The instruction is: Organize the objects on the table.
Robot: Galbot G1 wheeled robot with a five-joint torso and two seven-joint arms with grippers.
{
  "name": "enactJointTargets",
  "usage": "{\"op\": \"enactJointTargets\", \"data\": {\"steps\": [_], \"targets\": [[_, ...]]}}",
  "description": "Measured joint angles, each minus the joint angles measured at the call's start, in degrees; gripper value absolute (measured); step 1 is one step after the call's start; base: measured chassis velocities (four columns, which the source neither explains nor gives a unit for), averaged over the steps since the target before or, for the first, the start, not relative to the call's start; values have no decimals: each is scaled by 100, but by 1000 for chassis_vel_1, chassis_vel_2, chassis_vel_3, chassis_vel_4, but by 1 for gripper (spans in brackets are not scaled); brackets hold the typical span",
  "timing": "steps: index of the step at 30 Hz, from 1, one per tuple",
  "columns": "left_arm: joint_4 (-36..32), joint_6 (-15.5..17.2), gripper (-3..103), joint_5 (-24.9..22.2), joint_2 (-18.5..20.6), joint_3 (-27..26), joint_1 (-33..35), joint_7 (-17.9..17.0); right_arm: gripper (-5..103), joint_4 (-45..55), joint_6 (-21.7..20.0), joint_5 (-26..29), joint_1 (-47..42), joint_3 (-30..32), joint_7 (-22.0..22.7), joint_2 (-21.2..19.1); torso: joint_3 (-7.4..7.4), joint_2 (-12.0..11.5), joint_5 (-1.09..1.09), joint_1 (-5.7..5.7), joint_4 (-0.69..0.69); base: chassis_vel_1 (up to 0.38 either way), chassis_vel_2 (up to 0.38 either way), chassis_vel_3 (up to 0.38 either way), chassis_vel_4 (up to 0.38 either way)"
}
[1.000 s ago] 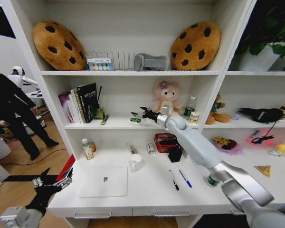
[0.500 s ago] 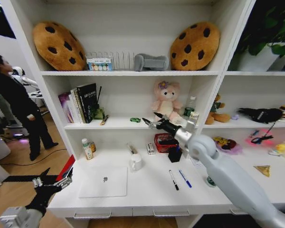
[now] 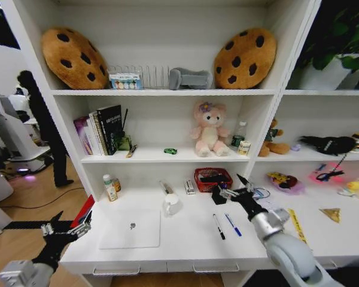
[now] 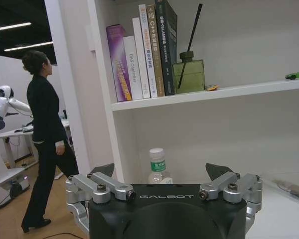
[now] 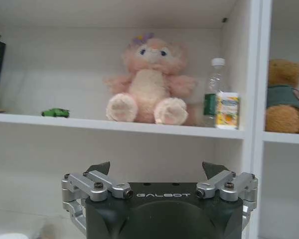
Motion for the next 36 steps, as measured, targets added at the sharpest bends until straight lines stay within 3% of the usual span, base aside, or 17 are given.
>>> {"op": "enactJointTargets", "data": {"steps": [4, 7, 11, 36], "targets": [[0, 0, 100, 0, 0, 0, 0, 0, 100, -255, 326, -447, -109, -5, -4, 377, 0, 0, 1, 0, 1, 0, 0, 0, 0], [0, 0, 100, 0, 0, 0, 0, 0, 100, -561, 489, -846, -201, -220, 47, 897, 1, -1, 1, 2, 3, 0, 0, 0, 0], [0, 0, 100, 0, 0, 0, 0, 0, 100, -774, 583, -1084, -276, -436, 43, 1129, 1, -1, 1, 2, 2, 0, 0, 0, 0], [0, 0, 100, 0, 0, 0, 0, 0, 100, -1559, 449, -783, 462, -1299, -86, 940, 1, -1, 2, 2, 1, -20, -22, 19, 22]]}}
